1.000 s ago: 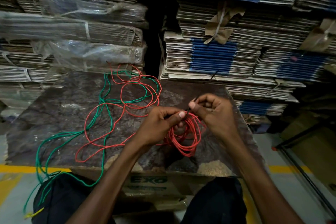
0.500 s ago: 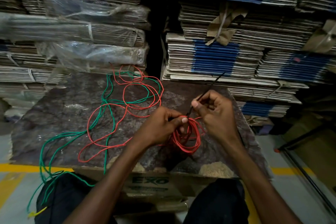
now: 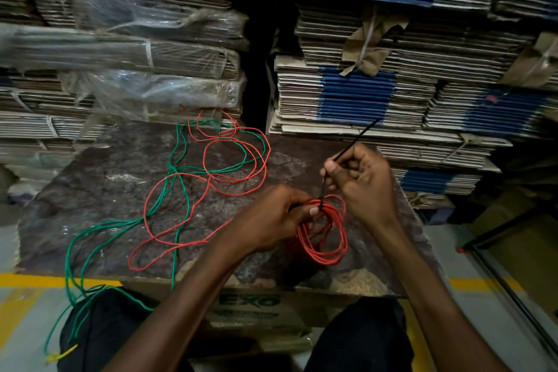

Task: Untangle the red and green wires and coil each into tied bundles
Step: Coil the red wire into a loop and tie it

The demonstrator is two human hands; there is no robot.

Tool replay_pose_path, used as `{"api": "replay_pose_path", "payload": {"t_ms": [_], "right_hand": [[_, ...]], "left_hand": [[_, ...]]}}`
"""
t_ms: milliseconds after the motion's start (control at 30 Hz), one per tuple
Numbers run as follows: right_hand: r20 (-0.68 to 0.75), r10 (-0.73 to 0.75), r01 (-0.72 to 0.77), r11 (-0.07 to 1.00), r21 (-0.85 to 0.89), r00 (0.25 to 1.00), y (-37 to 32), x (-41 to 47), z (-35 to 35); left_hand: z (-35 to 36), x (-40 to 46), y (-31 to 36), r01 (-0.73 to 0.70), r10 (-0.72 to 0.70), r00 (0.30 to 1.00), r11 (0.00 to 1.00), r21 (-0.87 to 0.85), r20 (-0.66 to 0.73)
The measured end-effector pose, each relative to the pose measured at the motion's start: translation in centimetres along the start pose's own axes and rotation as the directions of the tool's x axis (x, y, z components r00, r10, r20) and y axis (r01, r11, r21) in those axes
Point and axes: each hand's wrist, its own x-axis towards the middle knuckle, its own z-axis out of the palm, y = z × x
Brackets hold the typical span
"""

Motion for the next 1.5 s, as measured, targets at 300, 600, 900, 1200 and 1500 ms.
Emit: {"api": "replay_pose_path", "payload": {"t_ms": [300,600,900,1200,1500], "right_hand": [[-0.001,-0.030,0.030,0.997,0.075,1.000,-0.6,-0.9,0.9],[-0.014,0.021,-0.021,0.999,0.040,1.000,0.2,2.0,-0.2],[-0.061,-0.030,0.030,0.999,-0.012,0.998,0.9,0.1,0.8],[0.070,-0.020,0.015,0.997,0.076,0.997,0.6,2.7,-2.1],[0.129,0.057,-0.060,0.998,0.023,0.990,2.7,3.0,-3.5]], "left_hand": [[-0.7,1.6,-1.1,0.156,-0.076,0.961,0.943,0.293,-0.266],[0.3,2.1,-1.3,0.115,-0.080,0.982,0.971,0.208,-0.170],[0.2,4.2,-2.0,0.297,-0.224,0.932,0.922,0.247,-0.285],[0.4,6.0,-2.5,0.253,-0.225,0.938,0.964,0.078,-0.266],[1.2,6.3,-1.4,0.193,-0.197,0.970,0.980,-0.044,-0.139]]}}
